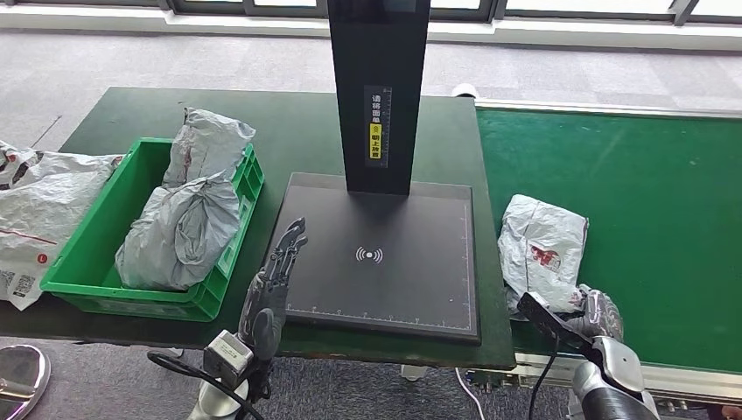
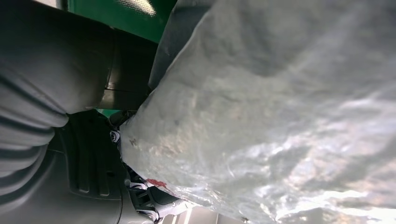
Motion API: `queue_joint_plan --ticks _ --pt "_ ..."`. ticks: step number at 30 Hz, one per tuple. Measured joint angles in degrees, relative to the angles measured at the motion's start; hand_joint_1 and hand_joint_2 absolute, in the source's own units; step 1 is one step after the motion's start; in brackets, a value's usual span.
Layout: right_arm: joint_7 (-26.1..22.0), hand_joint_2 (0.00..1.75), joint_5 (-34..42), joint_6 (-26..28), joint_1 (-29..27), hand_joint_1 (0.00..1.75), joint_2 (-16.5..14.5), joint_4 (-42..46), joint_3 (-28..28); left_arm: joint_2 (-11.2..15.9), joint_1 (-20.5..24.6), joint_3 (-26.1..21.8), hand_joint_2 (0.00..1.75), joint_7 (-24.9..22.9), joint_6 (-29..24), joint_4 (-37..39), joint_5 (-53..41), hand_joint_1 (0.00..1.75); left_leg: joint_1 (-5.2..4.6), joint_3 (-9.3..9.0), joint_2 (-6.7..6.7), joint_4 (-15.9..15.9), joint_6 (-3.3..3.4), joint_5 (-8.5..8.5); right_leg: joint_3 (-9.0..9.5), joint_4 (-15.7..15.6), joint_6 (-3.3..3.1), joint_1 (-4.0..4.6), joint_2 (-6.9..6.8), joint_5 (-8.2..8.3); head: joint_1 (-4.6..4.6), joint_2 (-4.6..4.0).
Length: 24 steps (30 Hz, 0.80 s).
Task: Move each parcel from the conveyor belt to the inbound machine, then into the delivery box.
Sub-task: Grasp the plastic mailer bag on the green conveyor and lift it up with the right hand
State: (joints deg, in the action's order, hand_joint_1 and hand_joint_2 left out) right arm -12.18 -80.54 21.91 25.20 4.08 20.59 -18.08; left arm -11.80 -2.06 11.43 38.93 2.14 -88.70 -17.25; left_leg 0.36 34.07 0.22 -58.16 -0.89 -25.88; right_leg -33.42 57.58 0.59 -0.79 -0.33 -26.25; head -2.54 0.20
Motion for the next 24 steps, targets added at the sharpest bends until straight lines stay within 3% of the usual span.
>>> queue_joint_plan --ticks 7,12,18,24 --pt "-0.3 1.75 0.4 2.0 -0.1 1.75 -0.2 0.0 0.2 0.0 0.0 0.0 0.0 0.0 0.0 -0.1 0.0 0.0 0.0 0.0 0.0 0.0 0.0 0.0 0.0 0.0 0.0 0.0 0.0 0.0 0.0 0.0" --pt "-4.1 1.75 5.1 15.5 -2.7 1.75 -0.9 4.9 1.0 0.0 -0.1 0.0 0.0 -0.4 -0.3 -0.2 0.3 0.0 0.0 0.01 -0.11 0.0 0.0 0.0 0.0 0.0 0.01 0.0 -0.11 -0.02 0.01 0.0" --pt "-10.5 1.75 12.5 18.2 -16.2 1.75 -3.6 32.5 2.9 0.0 -0.5 -0.3 0.0 -0.1 -0.9 -0.2 1.3 0.0 0.01 0.12 -0.45 0.0 0.01 -0.04 0.01 0.0 0.01 0.02 -0.39 -0.18 0.0 0.0" --pt "-9.1 1.75 4.2 18.4 -29.1 1.75 -9.1 59.9 11.3 -0.7 -0.7 -0.9 0.0 0.5 -0.4 -0.4 3.1 0.0 0.06 0.1 -0.35 0.0 -0.11 -0.15 -0.03 0.0 -0.08 0.14 -0.38 -0.31 0.01 0.0"
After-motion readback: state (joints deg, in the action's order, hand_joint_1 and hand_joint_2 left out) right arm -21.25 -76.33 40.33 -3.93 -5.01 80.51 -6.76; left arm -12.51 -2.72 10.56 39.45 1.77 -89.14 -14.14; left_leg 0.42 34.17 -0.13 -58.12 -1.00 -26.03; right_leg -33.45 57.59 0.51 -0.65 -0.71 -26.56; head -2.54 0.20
